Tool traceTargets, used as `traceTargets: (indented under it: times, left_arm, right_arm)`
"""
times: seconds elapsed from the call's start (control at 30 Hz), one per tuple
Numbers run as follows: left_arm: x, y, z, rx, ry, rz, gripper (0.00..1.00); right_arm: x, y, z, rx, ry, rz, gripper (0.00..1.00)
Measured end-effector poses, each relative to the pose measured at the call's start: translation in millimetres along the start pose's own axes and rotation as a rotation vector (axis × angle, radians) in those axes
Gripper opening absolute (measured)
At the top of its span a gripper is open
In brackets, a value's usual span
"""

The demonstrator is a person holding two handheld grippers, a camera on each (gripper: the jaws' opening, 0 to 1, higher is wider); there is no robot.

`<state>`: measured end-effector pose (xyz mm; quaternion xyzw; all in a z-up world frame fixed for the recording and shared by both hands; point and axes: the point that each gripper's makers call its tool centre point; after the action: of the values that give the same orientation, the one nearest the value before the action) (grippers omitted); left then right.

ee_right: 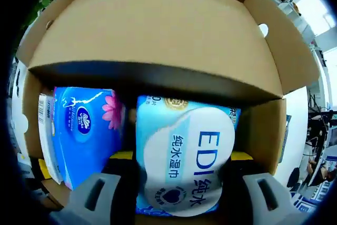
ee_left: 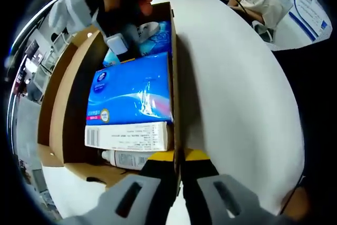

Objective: Operate the shoe box by opening the lid, removing the specified soft item, and placing it in the target area until the item is outside and the box remains undamaged.

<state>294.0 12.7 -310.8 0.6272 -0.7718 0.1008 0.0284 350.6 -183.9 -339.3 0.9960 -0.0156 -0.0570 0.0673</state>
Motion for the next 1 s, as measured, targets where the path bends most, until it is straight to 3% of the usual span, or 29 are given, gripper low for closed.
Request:
traceTargets:
  times: [0.37, 0.5, 0.63, 1.0]
  left_arm:
    - [0.1, 0.1, -1, -0.009, -0.008, -0.014, 0.01]
    - [0.4, -0.5, -1, -0.008, -0.007, -0.018, 0.01]
    - [0.6, -0.5, -1, -0.007, -0.006, -0.018, 0.01]
    - [0.3, -1.7, -1, -0.008, -0.008, -0.022, 0.01]
  right_arm:
    - [-0.7, -16, -4, -0.040, 0.076, -0.036, 0.65]
    - [4.3, -13, -5, -0.003, 0.074, -0.059, 0.66]
    - [5.7, -14, 4, 0.127, 0.048, -0.035, 0.72]
    - [1.0, -14, 4, 0.136, 0.022, -0.036, 0.73]
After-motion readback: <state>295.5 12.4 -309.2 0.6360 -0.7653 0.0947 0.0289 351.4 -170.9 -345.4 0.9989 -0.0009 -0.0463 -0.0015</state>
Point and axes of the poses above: the point that each gripper's makers call its tool centre point, and the gripper's own axes: z roughly forward along the fingers, y roughly to its right, x roughly out of its top, and after that the axes turned 12 degrees about -y, right-handed
